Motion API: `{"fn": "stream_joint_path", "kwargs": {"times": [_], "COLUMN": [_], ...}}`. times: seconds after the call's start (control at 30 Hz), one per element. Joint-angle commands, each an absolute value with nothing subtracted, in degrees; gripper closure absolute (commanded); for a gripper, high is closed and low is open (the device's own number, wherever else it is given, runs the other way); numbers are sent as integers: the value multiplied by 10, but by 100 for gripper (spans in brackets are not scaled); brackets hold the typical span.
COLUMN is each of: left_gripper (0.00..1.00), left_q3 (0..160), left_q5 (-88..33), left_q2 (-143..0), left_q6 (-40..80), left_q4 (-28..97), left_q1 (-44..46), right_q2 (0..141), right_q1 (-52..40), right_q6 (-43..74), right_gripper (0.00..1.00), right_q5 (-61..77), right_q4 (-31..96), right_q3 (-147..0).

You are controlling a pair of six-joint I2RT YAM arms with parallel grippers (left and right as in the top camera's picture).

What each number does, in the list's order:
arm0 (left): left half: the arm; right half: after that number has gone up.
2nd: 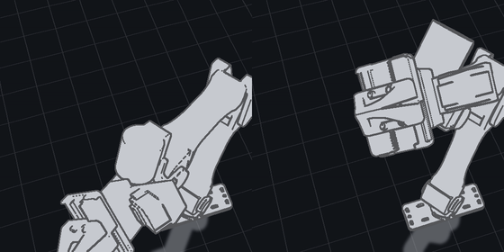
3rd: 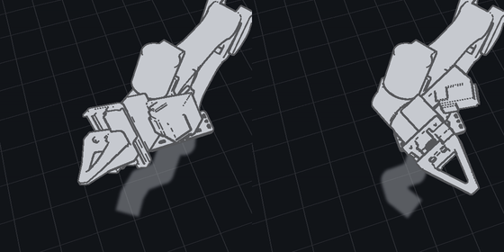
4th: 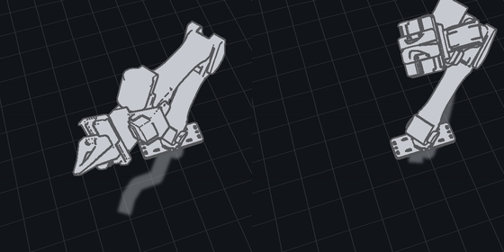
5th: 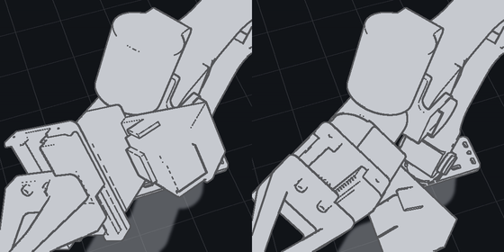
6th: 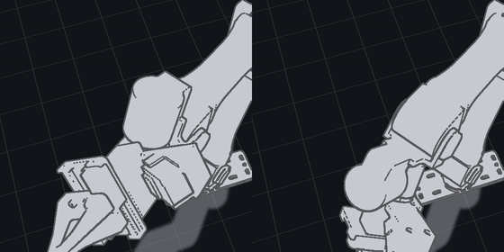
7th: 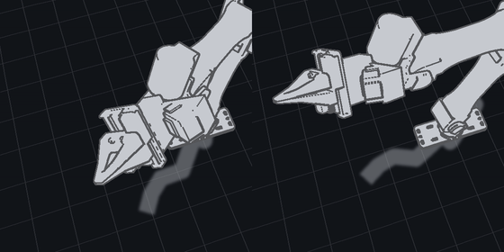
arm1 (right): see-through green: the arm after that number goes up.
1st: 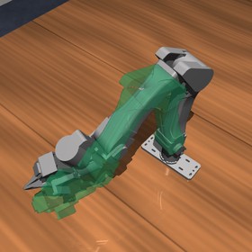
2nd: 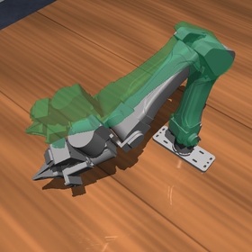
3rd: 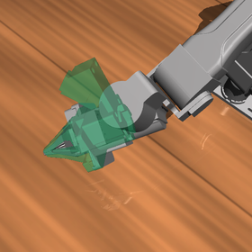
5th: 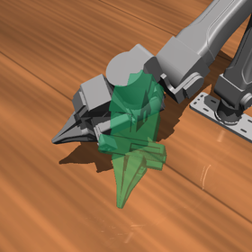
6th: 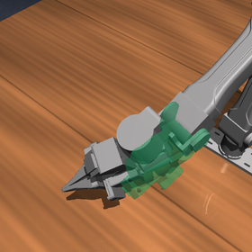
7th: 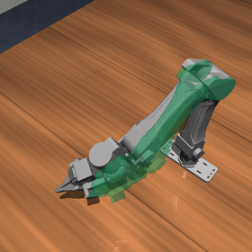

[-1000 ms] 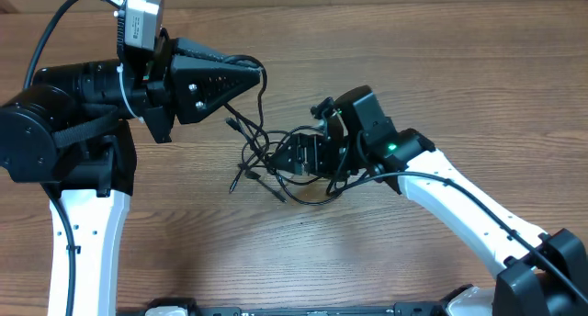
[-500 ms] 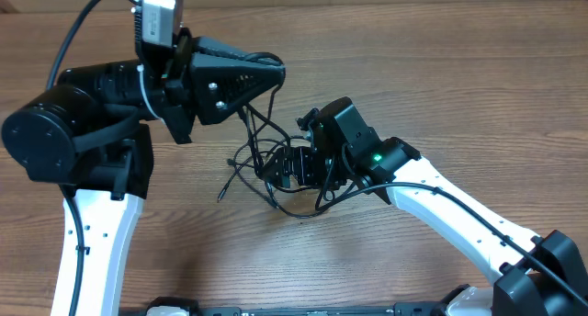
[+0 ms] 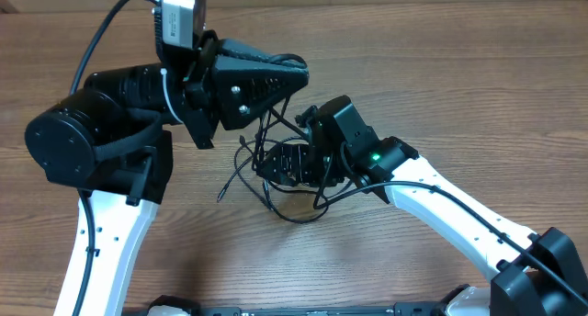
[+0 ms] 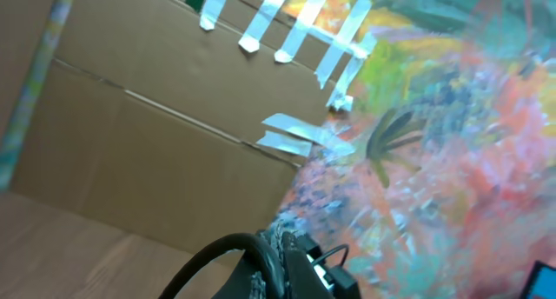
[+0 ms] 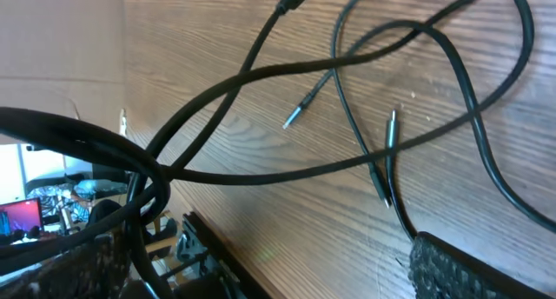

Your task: Untangle cables

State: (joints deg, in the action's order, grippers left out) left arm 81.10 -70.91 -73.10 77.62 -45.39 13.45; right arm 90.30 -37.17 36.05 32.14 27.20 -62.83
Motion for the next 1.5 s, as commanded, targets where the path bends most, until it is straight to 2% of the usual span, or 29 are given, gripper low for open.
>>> {"fn": "stream_joint_path", "kwargs": {"times": [0.0,0.13,0.27,0.43,0.57,0.87,1.13,1.3,1.4,1.47], "left_gripper": [96,96,96,95,96,96,96,96,96,96], "left_q3": [821,821,821,821,821,821,821,821,821,821], "left_q5": [-680,-685,-696,-694,-689,-684,-676,-680,-682,-682], "left_q2": [-731,-731,-731,-731,-731,-731,-731,-730,-731,-731], "left_q6": [787,787,786,787,786,799,800,810,801,787], "left_q4": [-468,-470,-470,-470,-470,-470,-470,-470,-470,-470], "left_q1": [150,150,150,150,150,150,150,150,150,149], "right_q2": [906,906,905,905,905,905,905,905,905,905], "right_q1": [-375,-365,-324,-260,-246,-247,-254,-254,-254,-254], "right_q6": [363,363,423,408,401,403,407,467,463,443], "right_gripper": [0,0,0,0,0,0,0,0,1,12], "right_q5": [316,316,336,468,579,548,494,369,394,446], "right_q4": [262,267,266,212,142,132,173,227,240,242], "right_q3": [-630,-630,-631,-630,-631,-630,-630,-630,-630,-630]}}
